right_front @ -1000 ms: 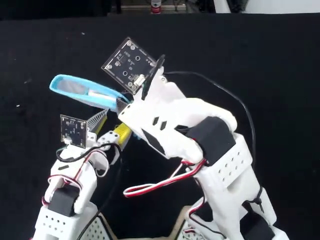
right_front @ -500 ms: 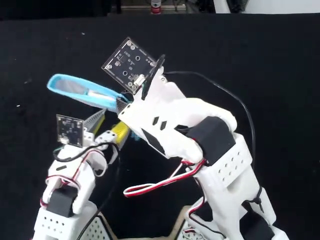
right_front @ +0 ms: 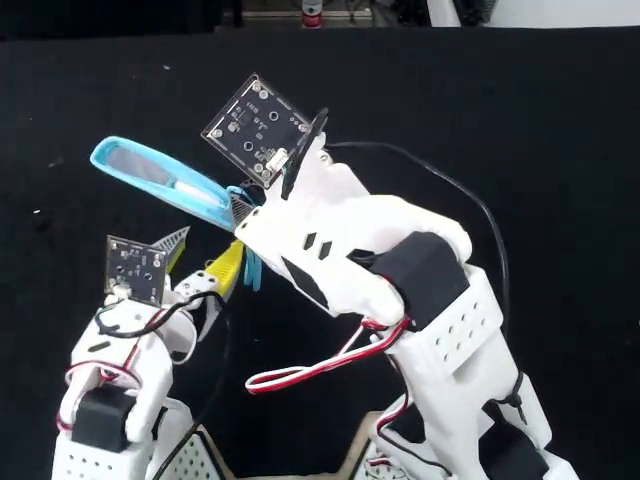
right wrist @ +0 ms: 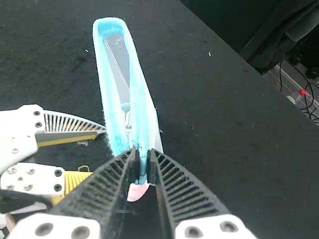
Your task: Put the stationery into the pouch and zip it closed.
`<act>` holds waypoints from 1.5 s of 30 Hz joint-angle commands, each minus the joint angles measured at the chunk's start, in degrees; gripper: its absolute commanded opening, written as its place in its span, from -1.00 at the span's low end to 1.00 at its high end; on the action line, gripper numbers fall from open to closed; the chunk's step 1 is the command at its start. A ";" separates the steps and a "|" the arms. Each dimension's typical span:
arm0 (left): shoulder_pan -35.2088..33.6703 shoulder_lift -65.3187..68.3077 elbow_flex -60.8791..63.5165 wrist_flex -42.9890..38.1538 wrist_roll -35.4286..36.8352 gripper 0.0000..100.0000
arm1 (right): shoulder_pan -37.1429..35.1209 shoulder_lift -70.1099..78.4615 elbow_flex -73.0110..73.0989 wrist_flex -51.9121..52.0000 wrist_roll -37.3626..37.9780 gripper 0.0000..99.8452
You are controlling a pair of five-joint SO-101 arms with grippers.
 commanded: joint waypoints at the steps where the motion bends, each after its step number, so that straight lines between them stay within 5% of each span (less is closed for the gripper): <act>1: -0.66 -0.35 -5.49 1.41 -0.88 -0.52 | -3.52 0.04 -3.03 -1.32 -0.18 -0.98; 7: -0.57 -0.35 -5.14 1.58 -2.55 -0.52 | -5.63 0.13 -2.95 -2.64 -0.44 -0.98; 13: 0.40 -0.35 -6.37 1.58 6.68 -0.51 | -5.45 1.01 -3.47 -2.29 -0.09 -0.98; 22: 14.20 -0.35 -6.37 4.57 7.74 -0.51 | -5.45 1.10 -3.38 -2.64 0.00 -0.98; 31: 5.76 -0.35 1.01 -7.47 7.74 -0.51 | -5.45 1.10 -3.38 -2.55 1.93 -0.98; 45: 4.70 0.09 10.07 -24.26 7.65 -0.51 | -5.71 1.10 -3.21 -2.20 1.93 -0.98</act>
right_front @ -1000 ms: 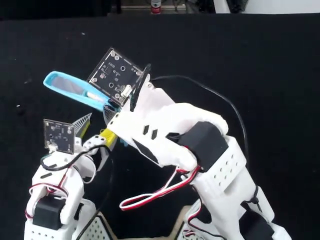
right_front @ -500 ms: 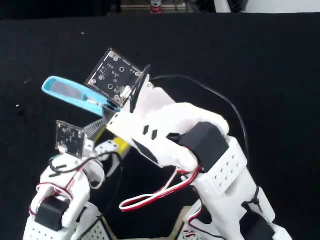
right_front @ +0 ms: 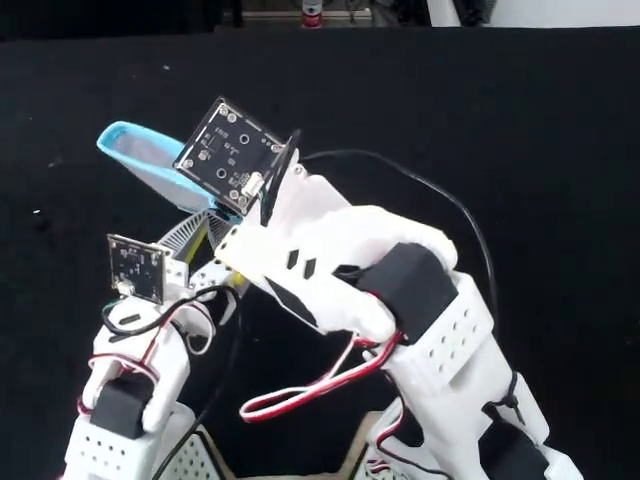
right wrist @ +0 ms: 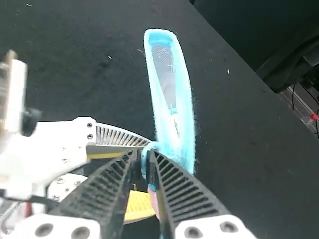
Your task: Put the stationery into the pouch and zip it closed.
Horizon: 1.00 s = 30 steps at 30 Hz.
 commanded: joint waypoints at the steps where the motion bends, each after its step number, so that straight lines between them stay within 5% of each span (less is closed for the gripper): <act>1: -1.98 -0.09 0.75 -2.64 0.44 -0.51 | -0.88 1.10 -3.12 -1.05 0.62 -0.98; 12: -7.34 -0.44 -0.92 3.16 -5.54 -0.52 | -0.70 1.10 -2.42 -0.70 0.70 -0.98; 21: -7.78 -0.44 -1.80 4.48 -5.89 -0.52 | -0.62 -0.13 2.33 9.76 0.79 -0.82; 30: -7.34 -0.44 -2.24 4.48 -5.54 -0.52 | -0.44 -19.03 31.96 -11.43 5.89 -0.84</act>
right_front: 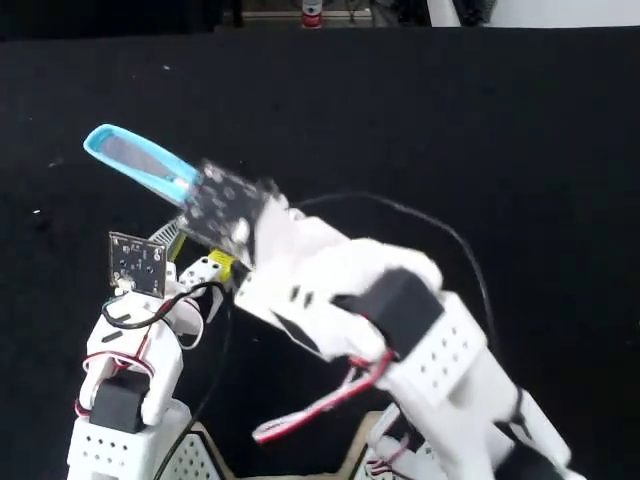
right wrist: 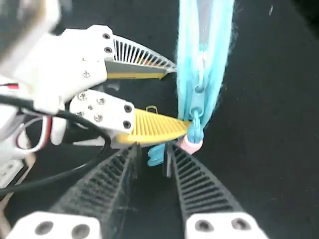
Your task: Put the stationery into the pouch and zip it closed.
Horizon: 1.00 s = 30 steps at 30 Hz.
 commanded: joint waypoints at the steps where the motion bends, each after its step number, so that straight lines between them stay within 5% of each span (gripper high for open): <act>1: -0.84 0.09 -3.65 0.35 -0.18 -0.52 | 1.85 -9.54 12.97 -12.92 1.41 -0.84; 10: -0.84 0.09 -3.65 0.35 -0.26 -0.52 | 5.98 -14.11 30.11 -34.55 0.79 -0.84; 30: -0.84 0.09 -3.65 0.26 -0.18 -0.52 | 6.33 -14.55 31.43 -34.90 -2.20 -0.69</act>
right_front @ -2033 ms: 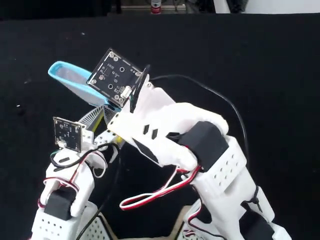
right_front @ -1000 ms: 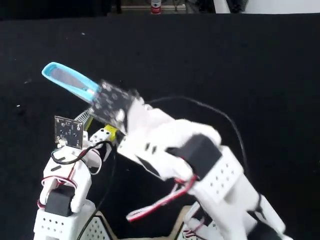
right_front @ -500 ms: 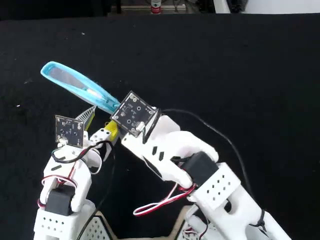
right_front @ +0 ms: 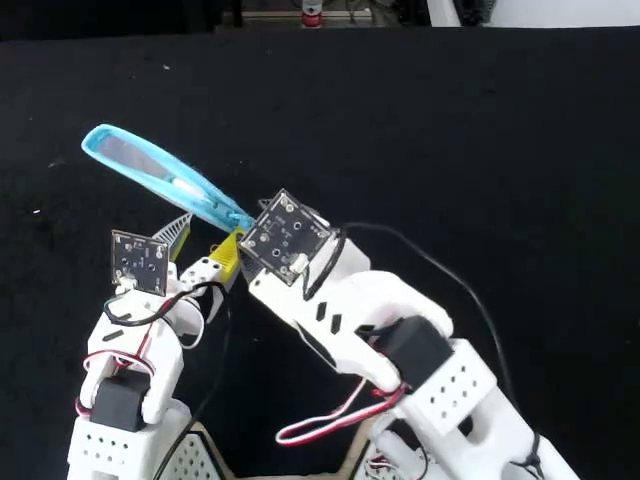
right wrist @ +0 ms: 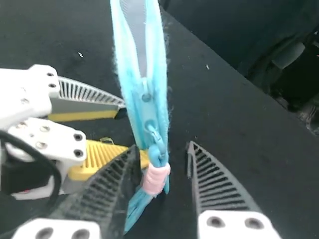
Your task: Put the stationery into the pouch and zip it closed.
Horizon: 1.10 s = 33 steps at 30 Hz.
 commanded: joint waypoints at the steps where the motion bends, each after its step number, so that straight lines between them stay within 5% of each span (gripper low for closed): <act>1: -0.75 -0.44 -3.65 0.18 0.00 -0.52 | 1.05 3.03 0.57 -4.04 -0.35 -0.69; 9: -0.75 -0.44 -3.65 0.18 -0.09 -0.52 | 1.05 6.99 0.31 -8.53 -0.09 -0.72; 12: -0.75 -0.44 -3.65 0.18 -0.09 -0.52 | 1.32 6.90 0.31 -8.53 0.09 -0.98; 22: -0.75 -0.44 -3.65 -0.18 0.00 -0.52 | 4.48 -1.71 -1.89 -1.23 -0.26 -0.98; 33: 1.19 -0.44 -7.69 5.19 0.09 -0.51 | 4.48 10.51 -20.35 8.09 -0.35 -0.98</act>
